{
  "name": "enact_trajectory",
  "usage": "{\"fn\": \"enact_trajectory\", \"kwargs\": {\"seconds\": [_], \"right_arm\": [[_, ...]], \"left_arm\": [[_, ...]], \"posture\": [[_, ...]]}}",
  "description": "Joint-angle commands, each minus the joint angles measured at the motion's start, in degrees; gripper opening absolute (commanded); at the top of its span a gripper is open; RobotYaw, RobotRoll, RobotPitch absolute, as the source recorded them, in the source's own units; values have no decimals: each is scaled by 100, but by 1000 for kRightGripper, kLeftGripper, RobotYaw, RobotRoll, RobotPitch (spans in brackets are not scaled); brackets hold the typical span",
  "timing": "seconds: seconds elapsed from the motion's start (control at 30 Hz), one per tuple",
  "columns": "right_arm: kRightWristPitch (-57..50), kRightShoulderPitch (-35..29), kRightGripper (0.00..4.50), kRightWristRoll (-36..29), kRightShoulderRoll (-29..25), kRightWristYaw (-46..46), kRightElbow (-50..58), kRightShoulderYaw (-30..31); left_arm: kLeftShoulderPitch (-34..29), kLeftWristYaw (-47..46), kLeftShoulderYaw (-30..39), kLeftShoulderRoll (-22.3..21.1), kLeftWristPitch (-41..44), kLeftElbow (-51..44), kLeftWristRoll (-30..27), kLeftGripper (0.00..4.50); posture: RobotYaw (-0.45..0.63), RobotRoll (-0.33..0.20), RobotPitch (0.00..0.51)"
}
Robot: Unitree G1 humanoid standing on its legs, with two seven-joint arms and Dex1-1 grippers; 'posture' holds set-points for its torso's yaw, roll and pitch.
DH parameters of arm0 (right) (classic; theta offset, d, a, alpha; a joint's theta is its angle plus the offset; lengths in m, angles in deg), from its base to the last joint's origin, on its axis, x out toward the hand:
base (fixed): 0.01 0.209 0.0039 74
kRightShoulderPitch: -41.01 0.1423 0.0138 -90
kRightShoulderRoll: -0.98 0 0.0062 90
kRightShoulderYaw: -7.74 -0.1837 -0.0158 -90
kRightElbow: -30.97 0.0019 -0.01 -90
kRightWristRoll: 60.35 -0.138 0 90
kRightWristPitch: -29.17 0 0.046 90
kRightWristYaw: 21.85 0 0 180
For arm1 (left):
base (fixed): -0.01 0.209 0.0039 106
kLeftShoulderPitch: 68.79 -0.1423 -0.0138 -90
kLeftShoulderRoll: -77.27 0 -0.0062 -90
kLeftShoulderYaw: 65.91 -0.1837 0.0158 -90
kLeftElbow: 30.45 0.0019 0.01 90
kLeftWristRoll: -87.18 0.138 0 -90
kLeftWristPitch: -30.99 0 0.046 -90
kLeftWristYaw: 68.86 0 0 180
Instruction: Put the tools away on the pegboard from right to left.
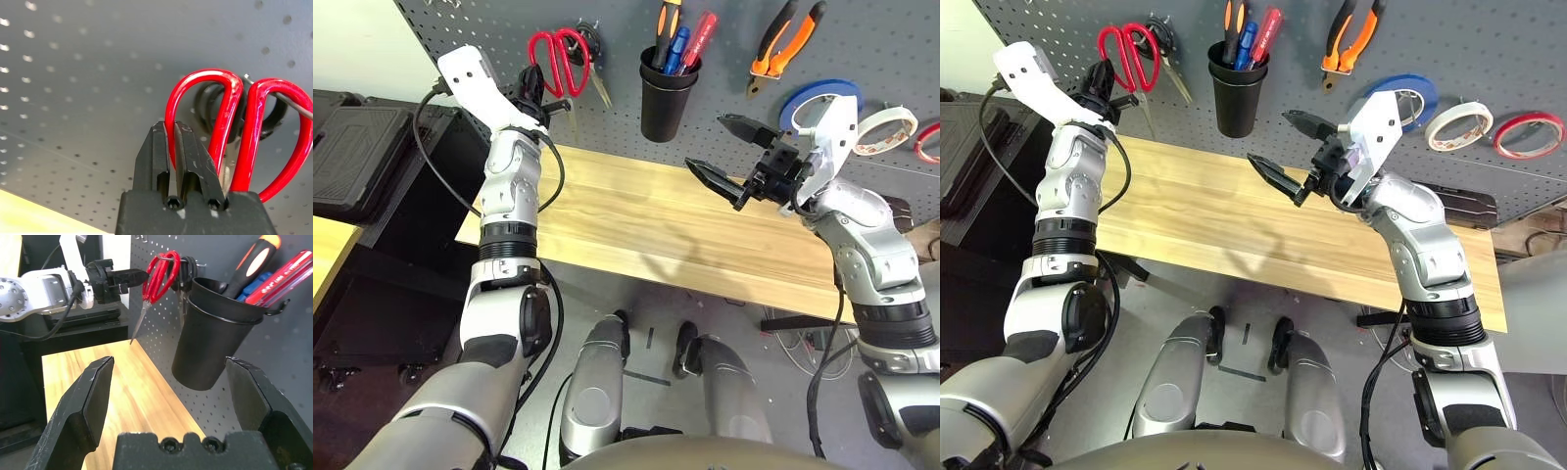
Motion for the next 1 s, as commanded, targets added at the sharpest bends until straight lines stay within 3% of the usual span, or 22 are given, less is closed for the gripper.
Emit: {"fn": "enact_trajectory", "kwargs": {"seconds": [0.03, 0.2, 0.23, 0.37, 0.57, 0.8, 1.0], "right_arm": [[-60, -133, 4500, 41, 14, 65, 163, 17], [-108, -187, 4500, 57, 51, 160, 279, 27], [-119, -206, 4500, 62, 59, 188, 305, 20], [-140, -254, 4500, 71, 75, 246, 365, 7], [-117, -313, 4500, 55, 126, 290, 415, 12], [-46, -399, 4500, 169, 299, 879, 285, -339], [309, -904, 4500, 871, 494, 2120, 195, -933]], "left_arm": [[269, 100, -29, -17, -324, 758, 148, 50], [493, 82, 17, -116, -685, 1459, 236, 50], [406, 128, 11, -118, -719, 1398, 226, 668], [52, 238, -50, -109, -772, 1008, 229, 1979], [-1167, 230, -136, -96, -117, -1097, 23, 4397], [-2478, 331, -222, -412, 848, -3491, -91, 4459], [-3311, 370, -59, -651, 1053, -4198, -86, 4459]], "posture": [[127, 0, 207], [111, 0, 207], [107, 0, 209], [107, 0, 211], [112, 0, 218], [118, 0, 227], [108, 0, 232]]}}
